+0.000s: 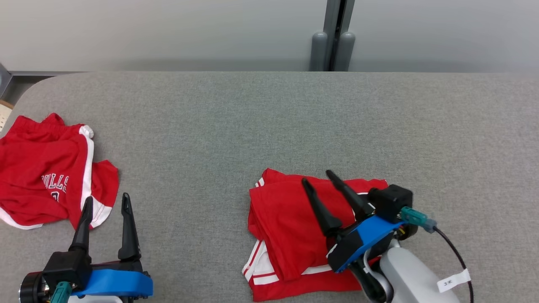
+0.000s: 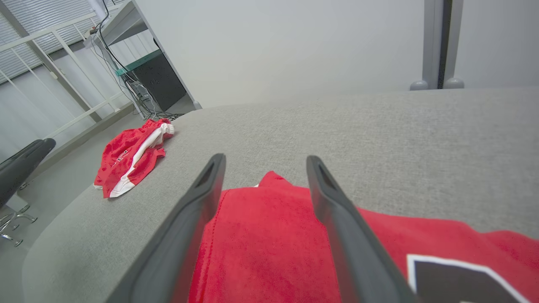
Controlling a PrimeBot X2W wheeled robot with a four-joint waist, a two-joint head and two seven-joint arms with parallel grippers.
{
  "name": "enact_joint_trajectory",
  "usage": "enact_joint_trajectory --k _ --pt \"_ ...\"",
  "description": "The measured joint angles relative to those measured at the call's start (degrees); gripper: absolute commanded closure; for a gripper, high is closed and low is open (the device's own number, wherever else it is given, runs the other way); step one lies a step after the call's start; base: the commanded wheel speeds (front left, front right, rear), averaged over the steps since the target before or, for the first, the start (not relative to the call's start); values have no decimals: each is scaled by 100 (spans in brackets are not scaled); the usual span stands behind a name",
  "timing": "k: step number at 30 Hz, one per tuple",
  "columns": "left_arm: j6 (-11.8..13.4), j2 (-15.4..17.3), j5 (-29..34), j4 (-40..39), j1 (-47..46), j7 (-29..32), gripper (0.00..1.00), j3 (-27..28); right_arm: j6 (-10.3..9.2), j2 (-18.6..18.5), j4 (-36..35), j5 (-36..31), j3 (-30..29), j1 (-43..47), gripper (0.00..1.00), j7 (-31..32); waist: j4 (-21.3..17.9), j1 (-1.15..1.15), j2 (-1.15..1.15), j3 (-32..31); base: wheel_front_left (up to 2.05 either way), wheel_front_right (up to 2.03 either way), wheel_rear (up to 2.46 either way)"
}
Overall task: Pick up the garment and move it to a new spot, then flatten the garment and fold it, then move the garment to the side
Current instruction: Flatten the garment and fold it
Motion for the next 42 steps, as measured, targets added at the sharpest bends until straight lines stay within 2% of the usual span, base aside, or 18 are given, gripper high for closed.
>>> enact_joint_trajectory --k 4,10,18,25,33,34,36,42 --pt "7 0 -1 -10 23 0 0 -10 -1 -8 -183 -641 -788 27 0 -88 -122 0 0 -77 0 0 0" --pt "8 -1 0 -37 60 0 0 -40 0 -78 -1281 -1400 -1880 639 0 -110 -287 0 0 -187 0 0 0" --pt "22 -1 44 -65 149 0 0 -64 0 -49 -2377 -1750 -2810 1818 0 -111 -353 0 0 -312 0 0 0" --pt "21 0 52 -60 211 0 0 -65 0 -12 -2571 -1796 -2896 2299 0 -111 -317 0 0 -355 0 0 0" --pt "-13 1 -34 -52 285 0 0 -304 0 -10 -2550 -1655 -2871 2358 0 -111 -284 0 0 -435 0 0 0" --pt "-26 1 -33 -54 294 0 0 -408 0 -10 -2541 -1655 -2878 2359 0 -111 -274 0 0 -446 0 0 0" --pt "-30 31 -124 -31 326 0 0 -969 0 -9 -2505 -1655 -2902 2360 0 -111 -245 0 0 -476 0 0 0" --pt "-62 419 -734 105 354 -1 0 -2466 0 -7 -2448 -1657 -2882 2361 0 -111 -217 0 0 -520 0 0 0"
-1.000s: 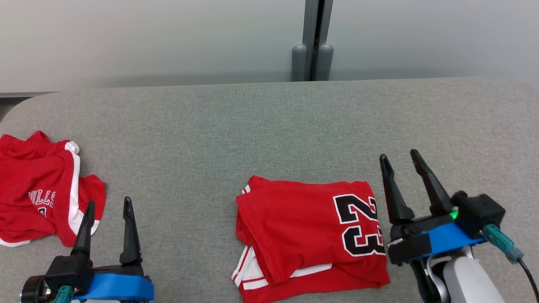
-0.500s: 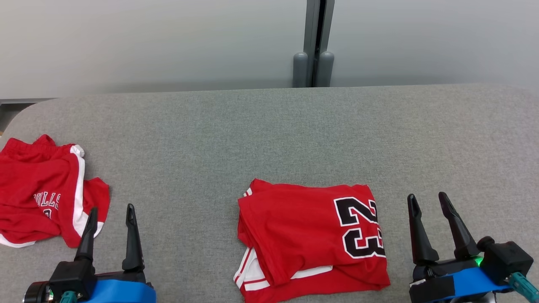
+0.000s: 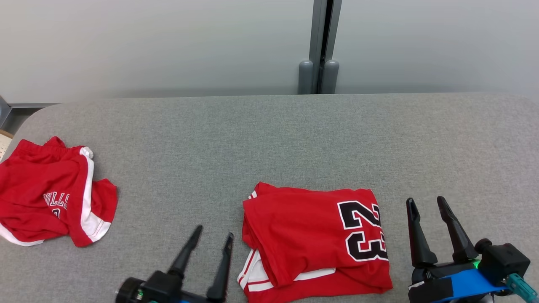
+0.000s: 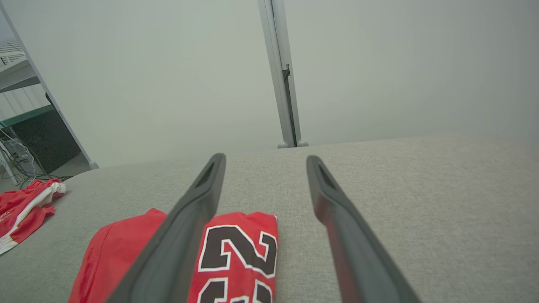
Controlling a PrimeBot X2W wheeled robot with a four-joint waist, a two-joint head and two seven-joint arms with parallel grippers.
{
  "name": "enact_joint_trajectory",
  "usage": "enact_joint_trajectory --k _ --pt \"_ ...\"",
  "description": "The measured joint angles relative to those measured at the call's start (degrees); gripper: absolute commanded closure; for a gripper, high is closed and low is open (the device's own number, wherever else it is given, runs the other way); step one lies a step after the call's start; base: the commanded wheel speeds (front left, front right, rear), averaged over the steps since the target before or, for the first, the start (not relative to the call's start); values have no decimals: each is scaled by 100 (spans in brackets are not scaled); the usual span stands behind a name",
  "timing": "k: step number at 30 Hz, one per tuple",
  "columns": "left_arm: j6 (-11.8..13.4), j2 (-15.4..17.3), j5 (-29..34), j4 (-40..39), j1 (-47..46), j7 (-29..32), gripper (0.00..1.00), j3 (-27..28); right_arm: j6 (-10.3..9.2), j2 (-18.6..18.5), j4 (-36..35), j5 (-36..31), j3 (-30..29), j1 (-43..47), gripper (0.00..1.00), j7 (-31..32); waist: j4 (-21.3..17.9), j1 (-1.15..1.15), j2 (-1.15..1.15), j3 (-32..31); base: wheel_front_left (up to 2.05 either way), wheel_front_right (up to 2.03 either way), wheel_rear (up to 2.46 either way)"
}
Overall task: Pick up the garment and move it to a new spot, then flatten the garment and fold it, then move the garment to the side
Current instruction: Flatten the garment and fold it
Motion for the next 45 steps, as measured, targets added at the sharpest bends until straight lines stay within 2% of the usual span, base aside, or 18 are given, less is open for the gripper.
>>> enact_joint_trajectory --k 7,14,25,30,31,33,38,45 --pt "-1 409 -510 417 -221 0 0 -1209 0 1 31 10 102 -9 0 0 -79 0 0 44 0 0 0" --pt "-1 657 -859 857 -529 1 0 -2071 0 2 38 24 111 -25 0 0 -210 0 0 157 0 0 0" --pt "-1 732 -1102 1330 -938 1 0 -2803 0 2 37 55 145 -141 0 0 -385 0 0 358 0 0 0" --pt "-1 676 -1182 1573 -1116 1 0 -2902 0 1 41 62 154 -166 0 0 -436 0 0 414 0 0 0" --pt "-1 658 -1184 1642 -1156 1 22 -2906 0 2 45 62 155 -171 0 0 -440 0 0 418 0 0 0" --pt "-1 612 -1200 1740 -1209 1 100 -2885 0 2 54 62 154 -191 0 0 -448 0 0 412 0 0 0" --pt "-1 570 -1234 1729 -1246 1 100 -2736 0 2 56 62 103 -180 0 0 -408 0 0 381 0 0 0" --pt "-1 745 -1189 1379 -998 1 100 -2560 0 2 100 69 25 -143 0 0 -285 0 0 320 0 0 0"
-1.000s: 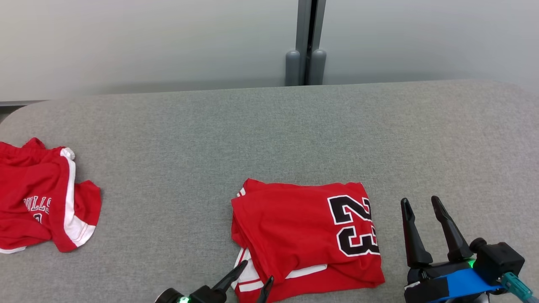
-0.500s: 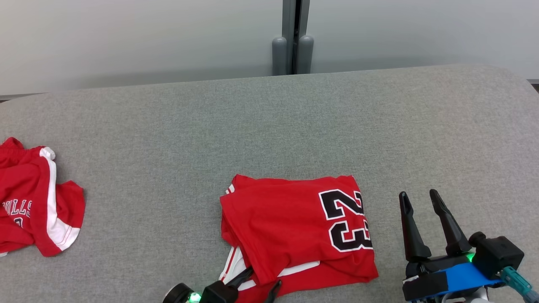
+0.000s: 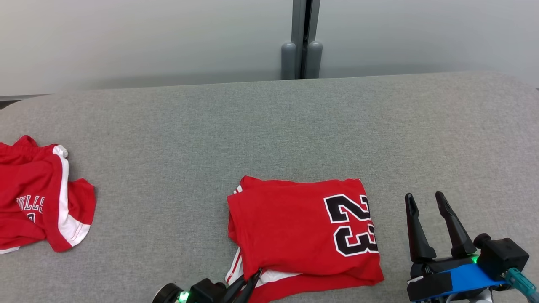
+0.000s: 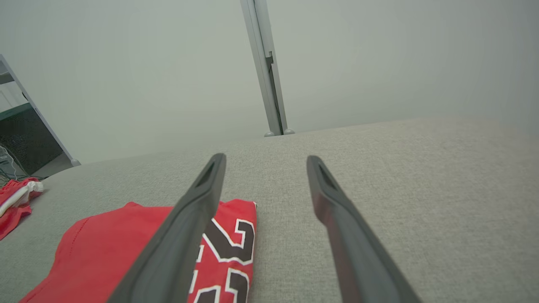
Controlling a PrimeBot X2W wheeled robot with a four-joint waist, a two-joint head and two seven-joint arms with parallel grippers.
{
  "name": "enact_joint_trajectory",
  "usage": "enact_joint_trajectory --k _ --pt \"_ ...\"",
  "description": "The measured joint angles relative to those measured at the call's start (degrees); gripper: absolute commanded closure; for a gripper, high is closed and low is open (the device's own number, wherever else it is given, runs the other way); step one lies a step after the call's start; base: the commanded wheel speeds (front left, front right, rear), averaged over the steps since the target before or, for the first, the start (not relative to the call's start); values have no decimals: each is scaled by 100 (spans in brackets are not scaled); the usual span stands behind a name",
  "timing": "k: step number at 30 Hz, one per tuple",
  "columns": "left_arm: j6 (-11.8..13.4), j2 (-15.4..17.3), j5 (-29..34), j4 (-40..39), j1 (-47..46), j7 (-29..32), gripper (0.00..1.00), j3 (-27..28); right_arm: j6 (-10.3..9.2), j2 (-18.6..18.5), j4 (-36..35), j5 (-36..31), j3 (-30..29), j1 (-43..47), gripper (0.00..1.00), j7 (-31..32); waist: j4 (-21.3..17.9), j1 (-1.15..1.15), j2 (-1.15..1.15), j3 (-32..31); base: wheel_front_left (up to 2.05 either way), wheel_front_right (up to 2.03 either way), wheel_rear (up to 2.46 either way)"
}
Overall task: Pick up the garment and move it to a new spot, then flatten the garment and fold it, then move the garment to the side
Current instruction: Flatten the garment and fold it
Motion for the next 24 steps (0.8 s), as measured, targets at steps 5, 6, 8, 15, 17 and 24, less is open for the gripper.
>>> enact_joint_trajectory --k 5,6,8,15,17,24 --pt "1 75 40 -86 186 0 100 115 0 0 27 3 -13 1 0 0 45 0 0 -4 0 0 0" --pt "0 75 55 -77 227 0 66 152 0 0 55 22 -22 1 0 0 62 0 0 -4 0 0 0" --pt "0 63 82 -82 227 0 0 170 0 0 66 38 -21 2 0 0 70 0 0 -5 0 0 0" --pt "10 -124 386 -602 339 0 0 726 0 0 108 41 -53 12 0 0 87 0 0 -51 0 0 0" --pt "41 -197 480 -927 414 0 0 995 0 -1 130 -1 -68 10 0 0 110 0 0 -67 0 0 0" --pt "183 -439 826 -1607 641 0 0 2025 0 0 143 -108 -93 -19 0 0 206 0 0 -210 0 0 0"
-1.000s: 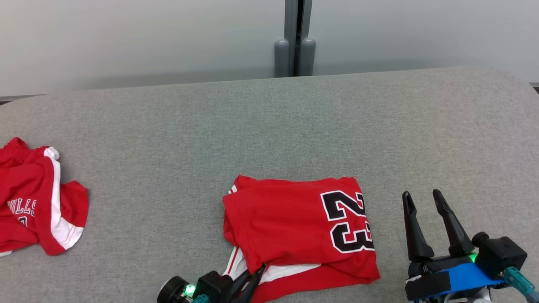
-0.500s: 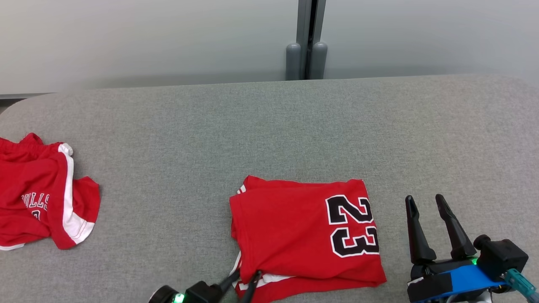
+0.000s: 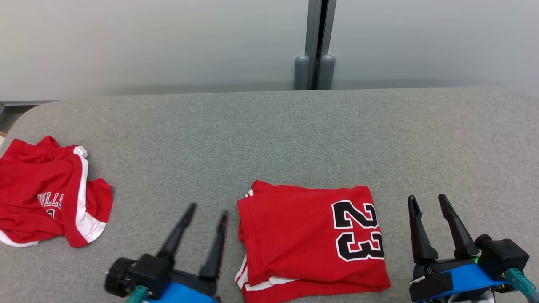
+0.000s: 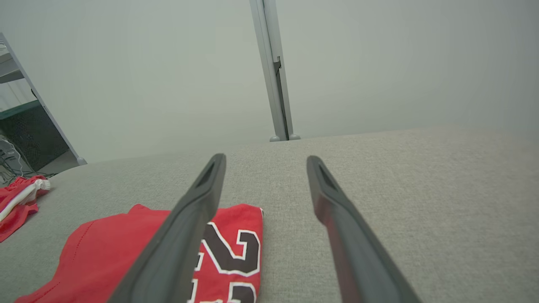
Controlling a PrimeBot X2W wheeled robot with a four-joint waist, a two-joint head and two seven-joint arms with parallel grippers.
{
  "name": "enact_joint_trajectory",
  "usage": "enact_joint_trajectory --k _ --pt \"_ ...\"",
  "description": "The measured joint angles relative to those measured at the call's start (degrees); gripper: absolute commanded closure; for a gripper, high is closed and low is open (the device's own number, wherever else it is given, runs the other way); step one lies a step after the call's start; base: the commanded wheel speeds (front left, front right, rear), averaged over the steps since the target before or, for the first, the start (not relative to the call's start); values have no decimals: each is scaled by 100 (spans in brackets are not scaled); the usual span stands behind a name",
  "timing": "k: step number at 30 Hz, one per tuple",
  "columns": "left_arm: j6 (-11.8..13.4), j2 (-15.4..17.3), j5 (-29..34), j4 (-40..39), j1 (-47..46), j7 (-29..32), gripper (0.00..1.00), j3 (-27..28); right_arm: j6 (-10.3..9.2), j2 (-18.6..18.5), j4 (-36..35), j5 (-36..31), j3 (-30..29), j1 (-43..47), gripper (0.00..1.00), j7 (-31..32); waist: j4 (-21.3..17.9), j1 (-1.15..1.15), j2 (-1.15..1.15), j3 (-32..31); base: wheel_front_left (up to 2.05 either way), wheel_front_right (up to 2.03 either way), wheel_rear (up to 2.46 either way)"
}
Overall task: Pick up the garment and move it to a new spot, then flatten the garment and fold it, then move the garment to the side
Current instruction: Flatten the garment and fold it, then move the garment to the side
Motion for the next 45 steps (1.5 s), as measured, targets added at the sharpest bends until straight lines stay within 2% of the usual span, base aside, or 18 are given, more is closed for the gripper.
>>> enact_joint_trajectory --k 9,17,25,45 --pt "258 -308 258 -256 202 -1 0 1594 0 -1 -9 -10 -69 127 0 0 118 0 0 -208 0 0 0" --pt "311 -396 569 -48 410 0 0 2380 0 0 -77 -3 -98 391 0 0 208 0 0 -388 0 0 0" --pt "246 -434 917 154 602 0 0 2548 0 0 -137 -48 -167 601 0 0 246 0 0 -502 0 0 0" --pt "111 -571 1134 244 626 0 0 2744 0 0 -44 -116 -165 711 0 0 305 0 0 -518 0 0 0"
